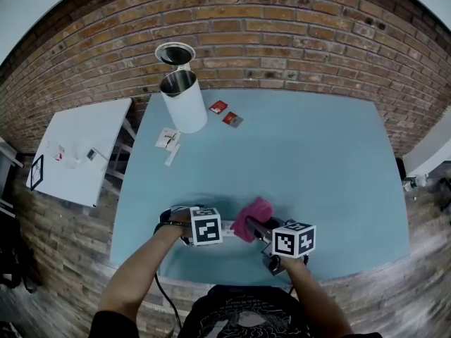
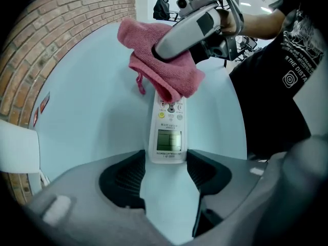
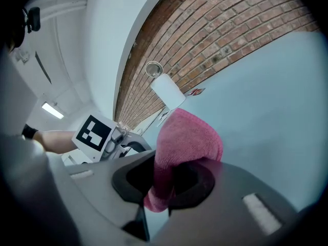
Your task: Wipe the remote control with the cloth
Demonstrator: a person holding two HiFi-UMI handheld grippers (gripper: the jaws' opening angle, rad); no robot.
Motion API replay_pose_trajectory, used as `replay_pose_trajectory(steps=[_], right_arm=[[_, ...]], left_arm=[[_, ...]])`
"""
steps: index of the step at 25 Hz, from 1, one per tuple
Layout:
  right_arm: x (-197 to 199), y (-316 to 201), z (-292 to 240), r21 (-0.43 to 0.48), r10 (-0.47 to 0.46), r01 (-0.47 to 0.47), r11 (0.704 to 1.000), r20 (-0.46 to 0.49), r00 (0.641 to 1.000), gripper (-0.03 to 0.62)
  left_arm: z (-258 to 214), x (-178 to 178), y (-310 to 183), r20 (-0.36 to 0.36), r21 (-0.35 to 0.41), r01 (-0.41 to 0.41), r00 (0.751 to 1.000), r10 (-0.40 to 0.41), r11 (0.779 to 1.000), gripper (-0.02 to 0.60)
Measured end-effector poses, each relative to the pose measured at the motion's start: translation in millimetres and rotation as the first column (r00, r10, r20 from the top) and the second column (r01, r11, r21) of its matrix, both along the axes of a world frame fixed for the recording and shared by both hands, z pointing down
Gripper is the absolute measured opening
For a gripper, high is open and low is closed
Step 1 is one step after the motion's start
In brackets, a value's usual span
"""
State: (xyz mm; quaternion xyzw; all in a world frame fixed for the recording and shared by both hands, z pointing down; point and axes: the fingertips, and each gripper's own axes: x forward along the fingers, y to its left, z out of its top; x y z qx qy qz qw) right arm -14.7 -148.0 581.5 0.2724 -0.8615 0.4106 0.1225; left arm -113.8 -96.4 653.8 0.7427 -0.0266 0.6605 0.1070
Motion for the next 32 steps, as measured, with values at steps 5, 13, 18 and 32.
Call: replay_pose_trajectory(steps=[5,13,18,32], right_arm=[[15,-3,4,-0.015,0.017,-0.017,1.000,0.018,1.000,0.064],[16,0,-1,-0.019,-0.027,0.028,0.999,0.061,0.998,0.064],[14,0,-15,0.038,-0.070,0.068,0.997,0.071,0.995,0.064],[2,28,-64,0.291,0.015,0.008,0.957,-0.075,0.997,0.064]], left_arm=[[2,0,0,0.012,0.000,0.004,1.000,-0.004,1.000,0.253],[-6,-12,-4,-0.037,0.057,0.145,0.989,-0.143,0.988,0.259],[-30,-30,-13,-0.104,0.148,0.337,0.940,-0.324,0.930,0.256],[-115,18,-8,-0.625,0.268,0.746,0.616,-0.479,0.609,0.002]])
